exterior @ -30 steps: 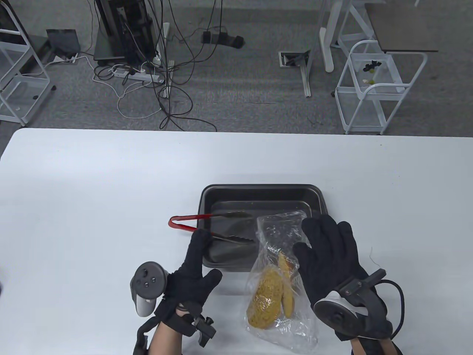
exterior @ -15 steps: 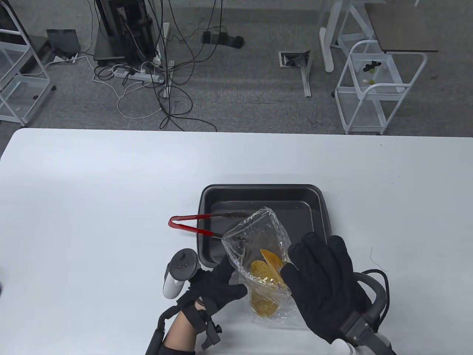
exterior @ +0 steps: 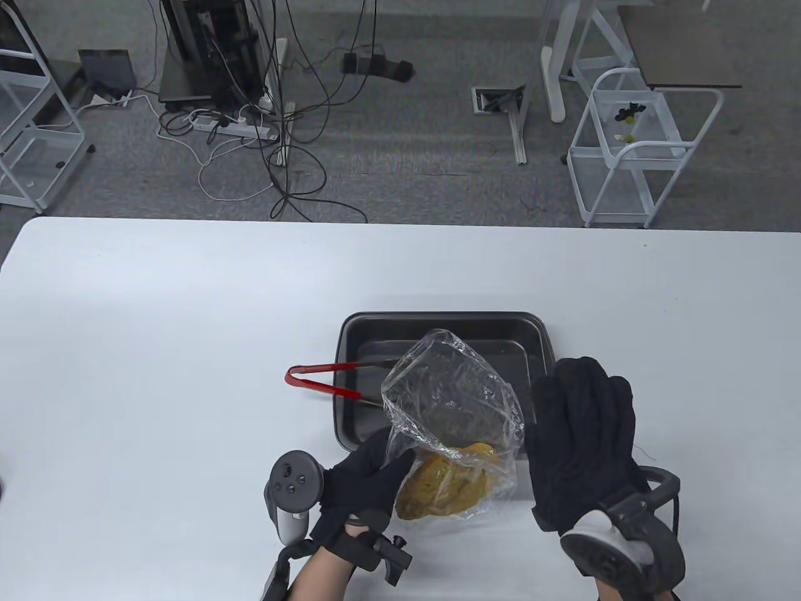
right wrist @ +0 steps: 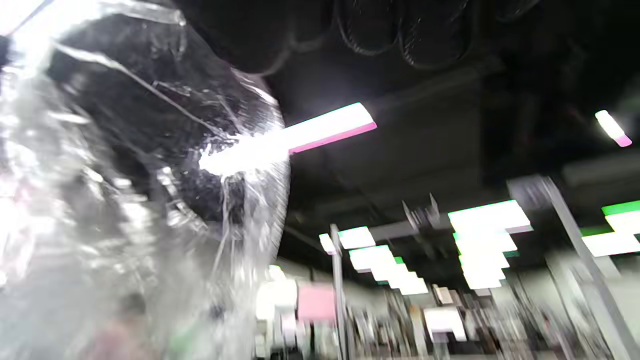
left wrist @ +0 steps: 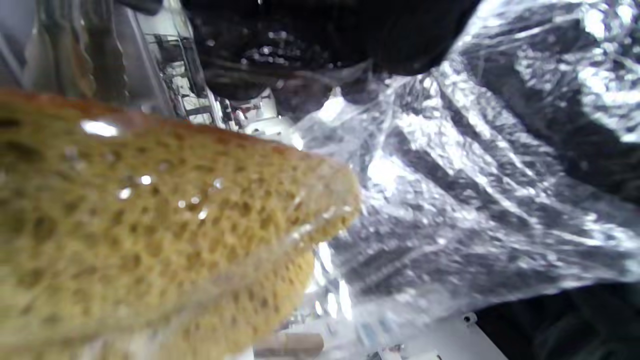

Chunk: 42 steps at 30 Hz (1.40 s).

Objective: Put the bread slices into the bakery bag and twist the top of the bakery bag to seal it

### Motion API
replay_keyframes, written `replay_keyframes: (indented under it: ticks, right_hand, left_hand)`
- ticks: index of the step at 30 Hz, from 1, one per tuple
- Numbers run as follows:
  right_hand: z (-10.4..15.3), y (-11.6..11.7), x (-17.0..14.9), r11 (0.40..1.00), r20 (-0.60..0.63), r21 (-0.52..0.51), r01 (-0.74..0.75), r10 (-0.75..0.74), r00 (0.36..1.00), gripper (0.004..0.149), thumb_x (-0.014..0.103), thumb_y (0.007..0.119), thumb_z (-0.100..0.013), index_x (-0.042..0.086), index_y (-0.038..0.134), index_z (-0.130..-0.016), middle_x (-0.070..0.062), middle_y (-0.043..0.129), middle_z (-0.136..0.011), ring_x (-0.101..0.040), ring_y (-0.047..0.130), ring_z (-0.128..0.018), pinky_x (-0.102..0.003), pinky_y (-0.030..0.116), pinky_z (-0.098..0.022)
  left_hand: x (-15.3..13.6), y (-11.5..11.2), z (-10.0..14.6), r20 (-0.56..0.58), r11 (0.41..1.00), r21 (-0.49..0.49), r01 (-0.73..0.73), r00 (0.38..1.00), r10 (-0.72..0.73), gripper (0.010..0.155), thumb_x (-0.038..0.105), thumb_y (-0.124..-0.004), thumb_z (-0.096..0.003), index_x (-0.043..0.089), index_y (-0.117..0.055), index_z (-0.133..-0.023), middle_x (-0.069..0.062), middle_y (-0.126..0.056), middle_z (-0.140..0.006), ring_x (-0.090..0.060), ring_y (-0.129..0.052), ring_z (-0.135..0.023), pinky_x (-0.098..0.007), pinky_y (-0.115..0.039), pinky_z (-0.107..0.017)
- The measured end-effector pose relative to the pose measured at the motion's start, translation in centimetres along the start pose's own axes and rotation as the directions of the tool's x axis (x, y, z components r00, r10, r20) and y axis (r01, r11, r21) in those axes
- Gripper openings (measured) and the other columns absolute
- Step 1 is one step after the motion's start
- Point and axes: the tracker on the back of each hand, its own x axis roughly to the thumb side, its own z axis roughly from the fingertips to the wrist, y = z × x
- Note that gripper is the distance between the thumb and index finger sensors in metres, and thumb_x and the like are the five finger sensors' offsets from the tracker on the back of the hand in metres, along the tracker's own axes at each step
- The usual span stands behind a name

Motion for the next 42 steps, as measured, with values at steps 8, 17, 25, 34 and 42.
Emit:
replay_keyframes:
  ticks: [8,17,25,34,42]
  right_hand:
    - [1.9,4.7,-5.1,0.747,-0.22,0.459,0.481,-0.429,0.876,0.115,0.065,0.08,-0.04,0.006,0.009,-0.109,-0.038,0.013,-0.114,-0.072,0.025,-0.1,-0.08,0.029,-0.069]
    - [3.4,10.7,-5.3,0.545,-0.271,0.597,0.589,-0.554,0.787,0.127,0.064,0.087,-0.032,0.001,0.006,-0.106,-0.034,0.023,-0.114,-0.068,0.037,-0.102,-0.079,0.033,-0.069]
    - [4.5,11.4,-6.9,0.487,-0.339,0.363,0.794,-0.725,0.599,0.059,0.042,0.084,-0.045,0.008,0.08,-0.093,-0.019,0.094,-0.087,-0.052,0.083,-0.087,-0.076,0.046,-0.066]
    - [5.1,11.2,-8.7,0.45,-0.337,0.277,0.849,-0.782,0.524,0.045,0.032,0.088,-0.041,0.01,0.092,-0.08,-0.015,0.105,-0.073,-0.044,0.095,-0.076,-0.073,0.051,-0.066]
    - [5.4,11.9,-6.0,0.476,-0.255,0.391,0.788,-0.766,0.59,0.044,0.032,0.089,-0.041,0.012,0.092,-0.081,-0.014,0.105,-0.074,-0.044,0.093,-0.079,-0.074,0.049,-0.066]
  left_hand:
    - [-1.0,0.4,-0.5,-0.029,0.996,-0.031,-0.083,0.996,0.082,0.042,0.045,-0.078,-0.0505,0.036,-0.081,-0.091,-0.001,-0.083,-0.102,-0.034,-0.08,-0.1,-0.066,-0.046,-0.082]
    - [-1.1,-0.9,-1.0,-0.002,0.964,-0.222,-0.144,0.989,0.147,0.042,0.044,-0.079,-0.0492,0.037,-0.083,-0.09,-0.002,-0.083,-0.104,-0.035,-0.078,-0.102,-0.066,-0.046,-0.082]
    - [-2.0,-1.0,-1.5,-0.069,0.939,-0.305,-0.161,0.987,0.147,0.042,0.044,-0.08,-0.0494,0.035,-0.084,-0.09,-0.004,-0.082,-0.104,-0.038,-0.075,-0.102,-0.066,-0.045,-0.081]
    - [-1.5,-0.4,-1.5,-0.038,0.921,-0.373,-0.113,0.994,0.106,0.082,0.057,-0.088,-0.0429,0.025,-0.055,-0.11,-0.012,-0.065,-0.115,-0.046,-0.064,-0.108,-0.069,-0.04,-0.081]
    - [0.5,-1.0,-0.9,0.036,0.782,-0.621,0.054,0.999,-0.04,0.13,0.072,-0.092,-0.0342,0.013,-0.003,-0.11,-0.02,-0.02,-0.123,-0.057,-0.031,-0.114,-0.072,-0.023,-0.082]
